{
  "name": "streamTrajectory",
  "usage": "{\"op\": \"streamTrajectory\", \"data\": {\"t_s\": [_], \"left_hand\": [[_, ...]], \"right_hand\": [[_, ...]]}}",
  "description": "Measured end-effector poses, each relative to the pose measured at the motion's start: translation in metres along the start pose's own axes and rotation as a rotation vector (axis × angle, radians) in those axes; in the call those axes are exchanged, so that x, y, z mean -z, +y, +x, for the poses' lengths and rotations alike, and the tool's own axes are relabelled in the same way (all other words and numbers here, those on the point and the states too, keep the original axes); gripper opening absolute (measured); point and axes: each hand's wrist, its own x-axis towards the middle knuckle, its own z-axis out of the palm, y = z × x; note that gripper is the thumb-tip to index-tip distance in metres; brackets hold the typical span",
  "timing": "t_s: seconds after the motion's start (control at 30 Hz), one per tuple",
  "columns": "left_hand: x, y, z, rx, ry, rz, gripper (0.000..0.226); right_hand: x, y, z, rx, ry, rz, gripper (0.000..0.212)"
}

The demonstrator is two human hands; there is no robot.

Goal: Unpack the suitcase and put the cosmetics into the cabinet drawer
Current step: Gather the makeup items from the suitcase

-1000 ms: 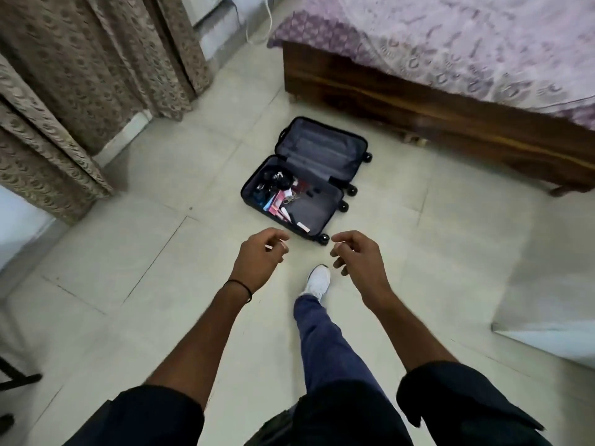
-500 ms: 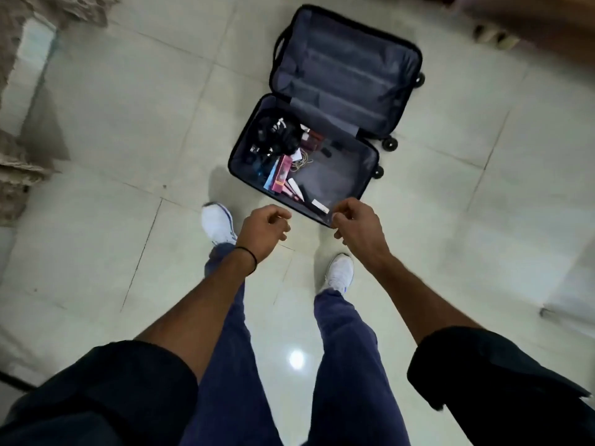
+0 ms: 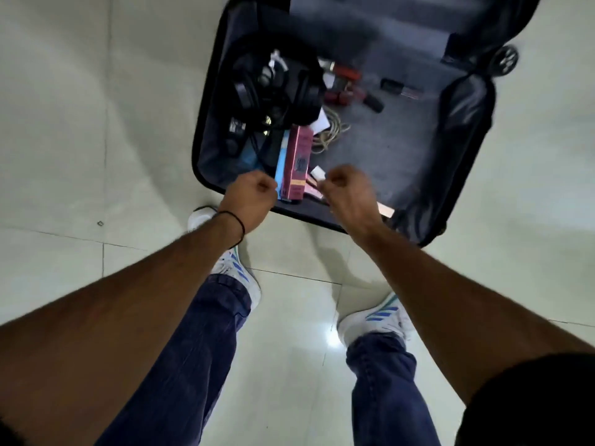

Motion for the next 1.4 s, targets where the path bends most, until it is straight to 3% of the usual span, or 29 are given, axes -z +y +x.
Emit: {"op": "streamTrajectory", "data": {"t_s": [0.1, 0.27, 0.4, 0.47, 0.6, 0.73, 0.87, 1.03, 1.27, 1.4], "left_hand": [[-0.003, -0.016, 0.037, 0.003, 0.001, -0.067, 0.012], [-0.011, -0.039, 0.06, -0.005, 0.045, -0.086, 0.015], [-0.005, -0.039, 0.063, -0.054, 0.337, 0.053, 0.022], [0.001, -0.034, 0.068, -0.106, 0.418, 0.174, 0.03], [-0.001, -0.027, 0.093, -0.139, 0.262, 0.475, 0.048], [-0.004, -0.016, 0.114, -0.093, 0.229, 0.493, 0.065], [0.003, -0.017, 0.117, -0.094, 0.245, 0.411, 0.064], [0.016, -0.019, 0.093, 0.027, 0.267, 0.22, 0.057], [0.01, 0.006, 0.048, 0.287, 0.171, -0.367, 0.05], [-0.007, 0.011, 0.019, 0.289, 0.104, -0.455, 0.023]], "right_hand": [[-0.036, 0.001, 0.045, 0.03, 0.018, -0.038, 0.019], [-0.073, 0.003, 0.084, 0.031, 0.02, -0.083, 0.051], [-0.069, 0.006, 0.083, 0.006, 0.159, -0.102, 0.072], [-0.057, 0.009, 0.071, -0.023, 0.218, -0.053, 0.07], [-0.027, 0.036, 0.06, -0.079, 0.204, 0.023, 0.052], [-0.016, 0.056, 0.067, -0.102, 0.132, 0.085, 0.047], [-0.013, 0.056, 0.067, -0.082, 0.086, 0.206, 0.052], [-0.005, 0.05, 0.07, -0.041, 0.194, 0.276, 0.046], [0.019, 0.056, 0.062, -0.07, 0.228, 0.224, 0.025], [0.035, 0.063, 0.051, -0.118, 0.23, 0.224, 0.019]]}}
